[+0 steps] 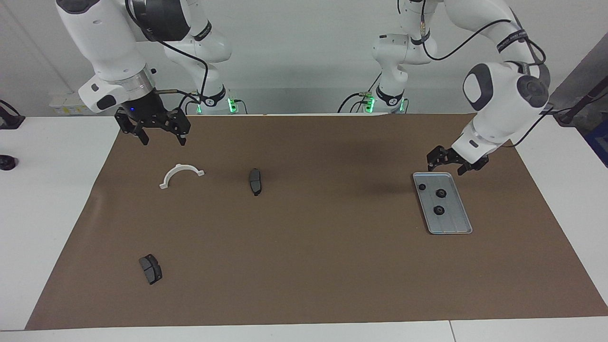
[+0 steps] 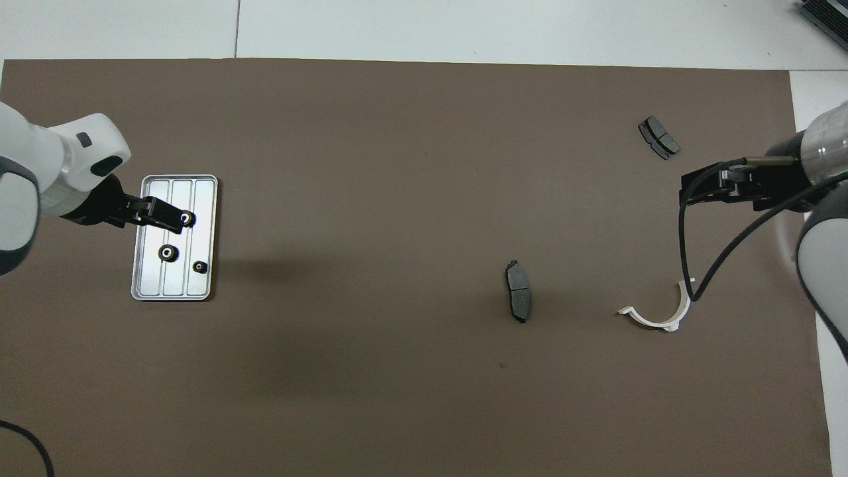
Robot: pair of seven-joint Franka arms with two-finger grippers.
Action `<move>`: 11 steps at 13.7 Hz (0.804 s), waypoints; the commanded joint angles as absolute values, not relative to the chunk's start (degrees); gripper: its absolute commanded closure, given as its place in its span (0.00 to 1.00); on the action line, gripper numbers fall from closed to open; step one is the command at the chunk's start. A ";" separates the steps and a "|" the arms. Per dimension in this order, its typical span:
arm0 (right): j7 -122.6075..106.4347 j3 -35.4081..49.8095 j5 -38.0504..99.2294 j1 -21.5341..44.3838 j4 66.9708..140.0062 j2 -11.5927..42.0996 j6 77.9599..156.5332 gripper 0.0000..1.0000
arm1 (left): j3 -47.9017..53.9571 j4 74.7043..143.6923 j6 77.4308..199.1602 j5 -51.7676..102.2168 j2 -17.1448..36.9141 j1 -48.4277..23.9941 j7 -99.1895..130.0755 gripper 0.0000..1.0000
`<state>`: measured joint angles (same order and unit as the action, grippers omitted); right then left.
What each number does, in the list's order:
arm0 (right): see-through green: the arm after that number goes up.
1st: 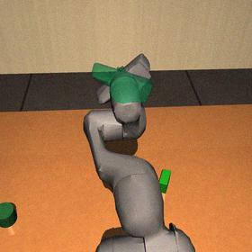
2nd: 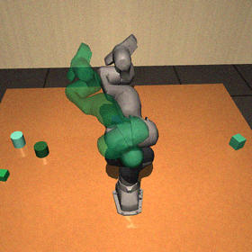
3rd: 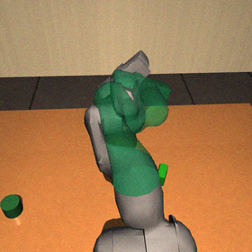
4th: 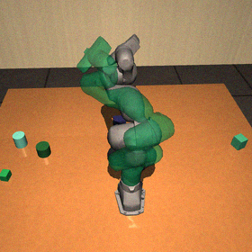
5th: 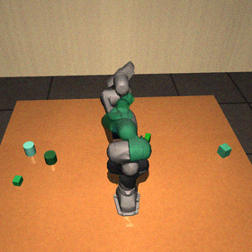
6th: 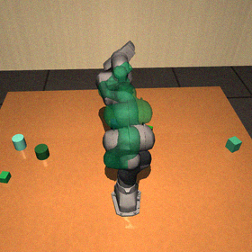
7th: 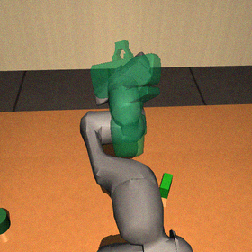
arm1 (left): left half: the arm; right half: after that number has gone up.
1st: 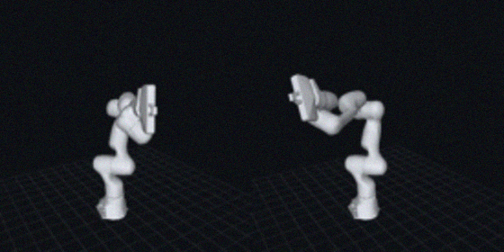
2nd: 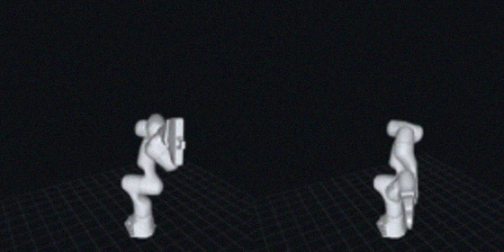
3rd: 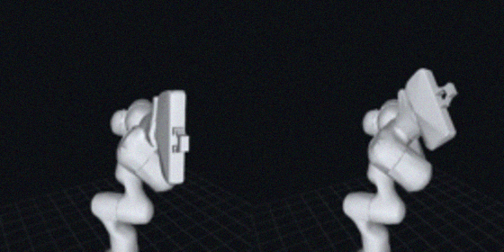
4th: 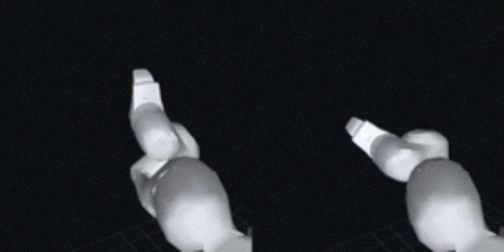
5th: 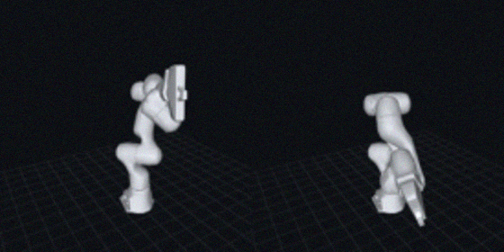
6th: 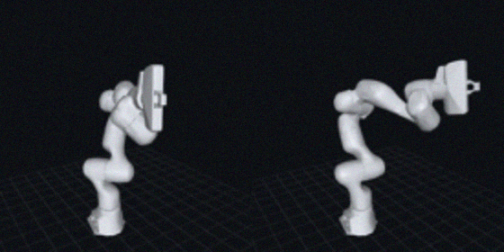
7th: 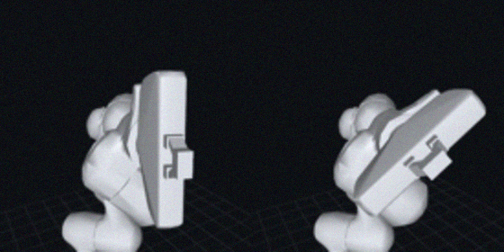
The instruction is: Pick bearing gear from pile to tray
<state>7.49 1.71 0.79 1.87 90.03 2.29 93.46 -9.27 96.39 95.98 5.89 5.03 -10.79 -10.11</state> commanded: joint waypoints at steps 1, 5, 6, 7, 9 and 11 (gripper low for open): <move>6.15 1.93 2.02 1.32 90.97 1.67 93.96 0.00 | -10.28 93.26 91.24 5.36 3.08 -10.46 -8.97 0.00; 6.15 1.93 2.02 1.32 90.97 1.67 94.04 0.00 | -10.63 84.29 82.44 -1.13 3.96 -10.37 -9.05 0.00; 6.15 1.93 2.02 1.32 90.97 1.67 93.96 0.00 | -10.55 84.29 82.96 -1.23 3.87 -10.37 -8.97 0.00; 6.15 1.93 2.02 1.32 90.97 1.67 93.96 0.00 | -10.55 84.29 83.93 -1.14 3.69 -10.37 -8.88 0.00; 6.15 2.02 2.02 1.32 90.97 1.67 93.96 0.00 | -10.55 84.64 85.51 -0.97 3.60 -10.46 -8.79 0.00; 6.15 1.93 2.02 1.32 90.97 1.67 93.96 0.00 | -10.55 84.55 87.00 -1.05 3.69 -10.46 -9.14 0.00</move>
<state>7.49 1.71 0.79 1.87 90.03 2.29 93.46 -10.93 85.56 85.71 0.00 3.03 -10.67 -9.67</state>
